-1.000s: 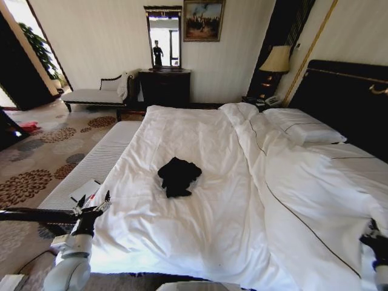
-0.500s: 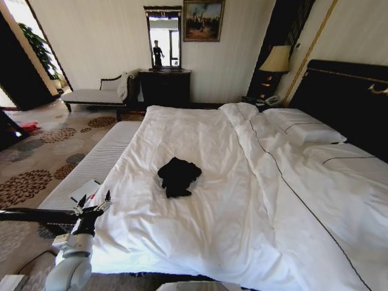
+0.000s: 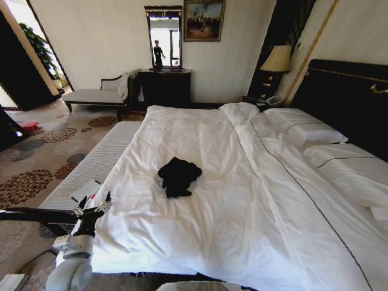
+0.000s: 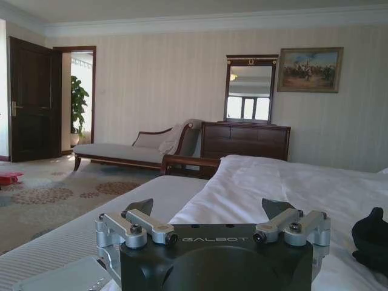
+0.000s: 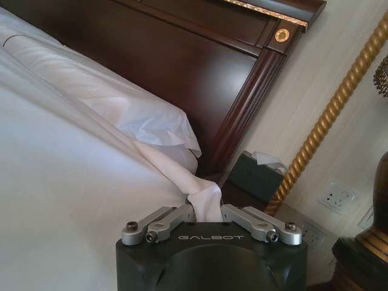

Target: Fold the clothes on the bed.

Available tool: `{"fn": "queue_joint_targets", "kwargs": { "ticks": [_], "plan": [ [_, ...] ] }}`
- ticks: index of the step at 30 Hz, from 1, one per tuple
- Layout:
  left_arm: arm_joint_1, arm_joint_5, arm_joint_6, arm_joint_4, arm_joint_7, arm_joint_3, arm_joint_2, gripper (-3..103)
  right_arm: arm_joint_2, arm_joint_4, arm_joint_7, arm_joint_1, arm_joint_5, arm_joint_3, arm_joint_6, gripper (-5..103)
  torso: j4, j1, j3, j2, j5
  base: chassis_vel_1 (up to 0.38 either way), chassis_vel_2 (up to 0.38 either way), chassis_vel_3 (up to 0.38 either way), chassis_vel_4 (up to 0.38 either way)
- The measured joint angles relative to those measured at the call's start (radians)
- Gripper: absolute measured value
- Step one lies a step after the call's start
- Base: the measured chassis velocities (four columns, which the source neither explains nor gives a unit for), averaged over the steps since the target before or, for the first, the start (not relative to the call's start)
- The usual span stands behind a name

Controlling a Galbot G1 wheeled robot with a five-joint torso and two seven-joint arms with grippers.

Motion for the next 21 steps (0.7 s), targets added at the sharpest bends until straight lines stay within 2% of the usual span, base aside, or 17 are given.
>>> {"fn": "queue_joint_targets", "kwargs": {
  "ticks": [2, 5, 11, 15, 21],
  "plan": [
    [-0.002, 0.001, 0.0, 0.0, 0.0, 0.002, 0.0, 100, -0.002, -0.012, 0.001, 0.007, -0.003, -0.003, 0.005, 3, -0.0001, 0.0, 0.0, 0.0, -0.0002, 0.0, 0.0, 0.0, 0.0],
    [-0.011, 0.004, 0.004, -0.001, -0.005, 0.005, 0.002, 100, -0.001, -0.051, 0.008, 0.045, -0.017, -0.028, 0.012, 3, -0.0016, 0.0, 0.0, 0.0, -0.0003, 0.0, 0.0, 0.0, 0.0],
    [-0.006, 0.006, 0.007, -0.007, -0.007, 0.005, 0.002, 100, -0.001, -0.13, 0.023, 0.107, -0.039, -0.069, 0.018, 3, -0.001, 0.0, 0.0, 0.0, -0.0001, 0.0, 0.0, 0.0, 0.0],
    [0.006, 0.011, 0.006, -0.006, -0.007, 0.003, -0.002, 100, -0.063, -0.291, 0.029, 0.184, -0.047, -0.115, 0.074, 3, -0.0011, 0.0, 0.0, 0.0, 0.0004, 0.0, 0.0, 0.0, 0.0],
    [0.006, 0.015, 0.007, -0.013, -0.008, 0.003, -0.005, 100, -0.139, -0.388, 0.037, 0.254, -0.053, -0.135, 0.101, 3, -0.0016, 0.0, 0.0, 0.0, 0.0002, 0.0, 0.0, 0.0, 0.0]
  ]
}}
